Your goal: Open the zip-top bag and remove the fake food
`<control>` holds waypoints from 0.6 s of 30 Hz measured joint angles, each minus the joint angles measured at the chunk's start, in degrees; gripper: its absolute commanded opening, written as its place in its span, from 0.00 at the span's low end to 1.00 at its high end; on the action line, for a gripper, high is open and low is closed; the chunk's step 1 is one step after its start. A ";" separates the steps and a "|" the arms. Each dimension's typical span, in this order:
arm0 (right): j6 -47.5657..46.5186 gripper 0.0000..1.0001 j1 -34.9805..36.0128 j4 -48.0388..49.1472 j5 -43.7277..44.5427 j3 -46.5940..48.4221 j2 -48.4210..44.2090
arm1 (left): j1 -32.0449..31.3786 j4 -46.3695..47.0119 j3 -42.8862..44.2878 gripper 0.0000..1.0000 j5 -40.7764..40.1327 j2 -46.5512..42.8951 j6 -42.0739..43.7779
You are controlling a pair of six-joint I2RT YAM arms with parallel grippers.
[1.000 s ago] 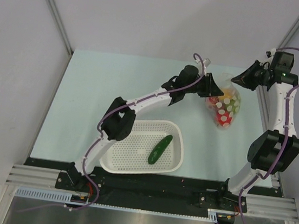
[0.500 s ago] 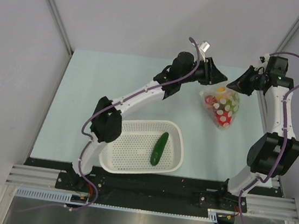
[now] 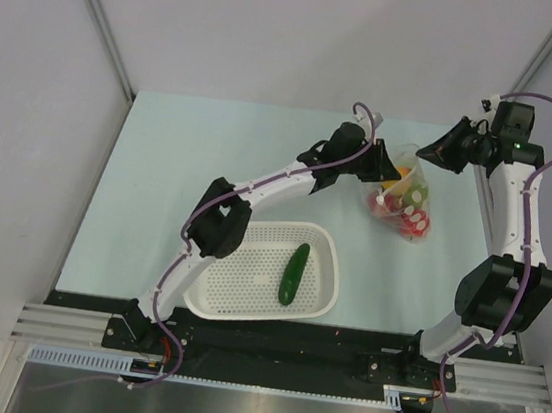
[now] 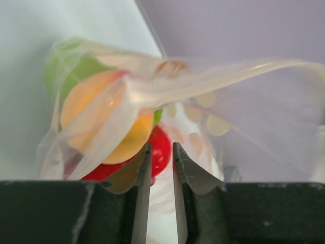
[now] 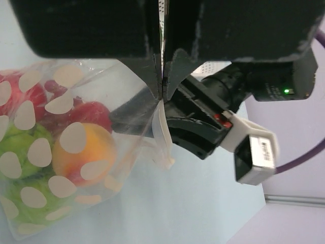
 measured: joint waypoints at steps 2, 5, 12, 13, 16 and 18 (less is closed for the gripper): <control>0.44 0.00 0.00 0.28 -0.17 -0.31 0.00 | -0.26 -1.03 -1.27 0.49 -0.55 0.00 1.03; 0.87 0.00 -0.02 0.72 -0.70 -0.85 0.00 | -0.55 -2.93 -1.55 0.63 -2.36 0.00 3.10; 2.29 0.00 -0.02 1.46 -1.84 -2.16 -0.50 | -1.18 -4.68 -1.55 0.80 -9.57 -0.02 4.11; 2.49 0.00 -0.02 1.38 -1.92 -2.32 -0.66 | -1.27 -4.96 -1.55 0.82 -10.60 -0.02 4.07; 3.08 0.00 0.00 1.31 -2.32 -2.71 -1.33 | -1.68 -6.25 -1.55 0.88 -14.25 -0.04 3.43; 3.61 0.00 0.00 1.07 -2.58 -2.86 -1.81 | -1.99 -6.56 -1.55 0.91 -15.87 -0.02 2.86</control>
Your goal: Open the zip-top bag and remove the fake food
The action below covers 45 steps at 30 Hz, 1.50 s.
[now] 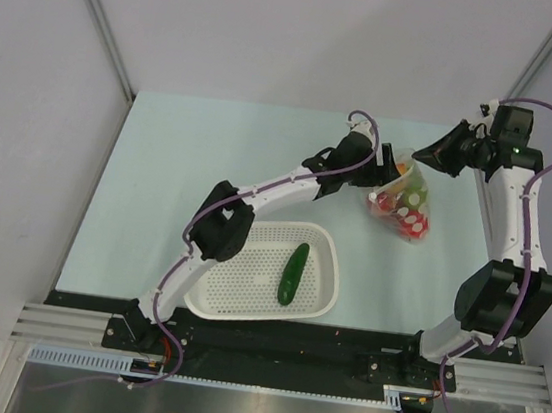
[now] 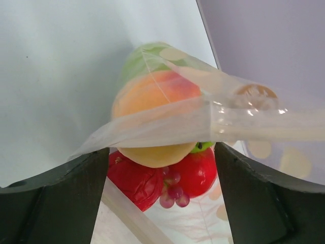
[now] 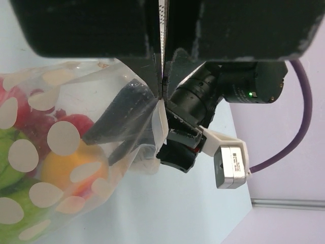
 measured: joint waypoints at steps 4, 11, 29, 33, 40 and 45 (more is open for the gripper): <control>0.70 0.00 0.04 -0.55 -0.44 -0.22 -1.03 | -0.79 -0.24 0.00 0.96 -3.23 0.00 -1.55; 1.75 0.00 0.31 -0.96 -1.18 -2.97 -4.31 | -2.03 1.31 -0.02 0.95 -6.69 0.00 -4.15; 2.86 0.00 0.63 -1.18 -1.88 -4.61 -5.51 | -2.84 3.21 0.15 0.60 -10.82 1.97 -7.96; 2.84 0.00 0.61 -1.18 -1.86 -4.61 -5.53 | -2.84 3.76 0.15 0.37 -9.64 2.12 -7.85; 2.62 0.00 -0.83 -0.61 -1.84 -4.61 -5.29 | -2.78 4.04 0.15 0.08 -6.54 2.08 -6.03; 1.75 0.00 -2.29 1.01 -1.51 -4.44 -3.45 | -2.62 3.61 -1.42 0.07 -2.91 0.11 -4.85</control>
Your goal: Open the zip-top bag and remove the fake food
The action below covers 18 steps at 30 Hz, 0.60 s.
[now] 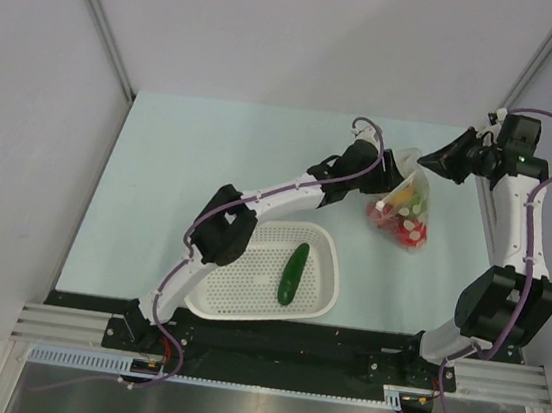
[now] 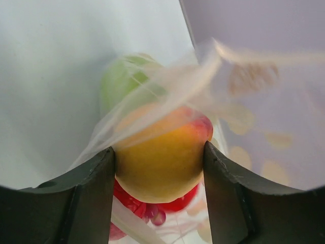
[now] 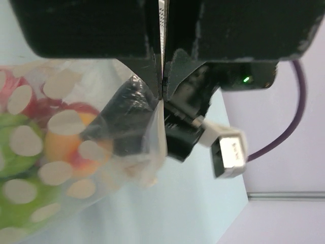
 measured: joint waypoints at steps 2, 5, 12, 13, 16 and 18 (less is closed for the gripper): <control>-0.76 0.00 -0.63 0.17 0.61 0.50 1.33 | 0.09 -0.33 -1.14 0.06 1.57 -1.62 0.07; -2.16 0.00 -1.64 0.22 1.73 2.16 3.89 | 0.11 -0.57 -2.78 0.06 4.15 -4.42 0.02; -5.31 0.00 -2.69 -0.83 4.46 7.30 8.13 | 0.72 -0.83 -3.06 0.05 10.82 -9.14 -0.52; -5.64 0.00 -2.73 -0.98 4.63 8.04 8.41 | 0.92 -0.68 -3.06 0.05 12.09 -9.64 -0.74; -6.40 0.00 -2.89 -1.22 5.14 9.79 8.94 | 1.81 1.36 -3.06 0.03 16.06 -10.56 -2.23; -6.75 0.00 -2.97 -1.36 5.46 10.16 8.96 | 2.56 3.21 -3.19 0.02 18.23 -10.71 -3.43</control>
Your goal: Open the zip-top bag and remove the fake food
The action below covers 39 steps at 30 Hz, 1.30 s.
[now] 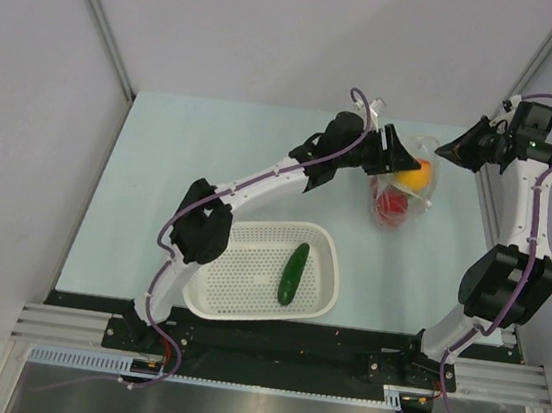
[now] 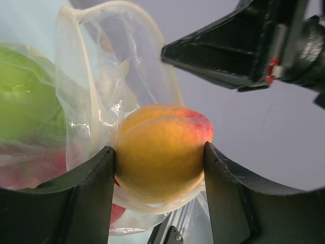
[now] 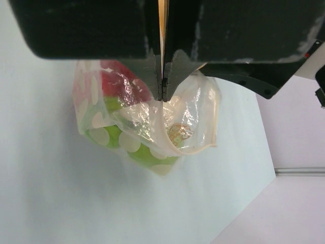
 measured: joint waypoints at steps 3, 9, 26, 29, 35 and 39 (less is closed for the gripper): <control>-0.37 0.00 -0.15 -0.17 0.26 0.24 0.07 | 1.33 5.68 -2.29 0.00 3.43 -0.61 -2.51; -0.79 0.00 -1.01 -0.81 0.85 0.24 0.72 | 3.52 21.38 -12.70 0.00 8.74 -3.17 -10.58; -0.66 0.00 0.96 -1.20 1.57 -5.86 -1.07 | 4.81 22.77 -5.31 0.02 12.87 5.51 -19.78; 0.11 0.00 1.84 -0.68 2.03 -6.80 -2.67 | 5.09 20.76 -0.07 0.05 12.96 8.85 -20.81; 2.67 0.00 2.69 2.71 2.93 -10.88 -4.46 | 5.77 18.34 1.55 0.47 14.10 9.99 -22.97; 3.98 0.00 2.95 3.19 3.45 -11.50 -4.46 | 5.92 14.95 2.27 0.58 13.70 10.01 -21.33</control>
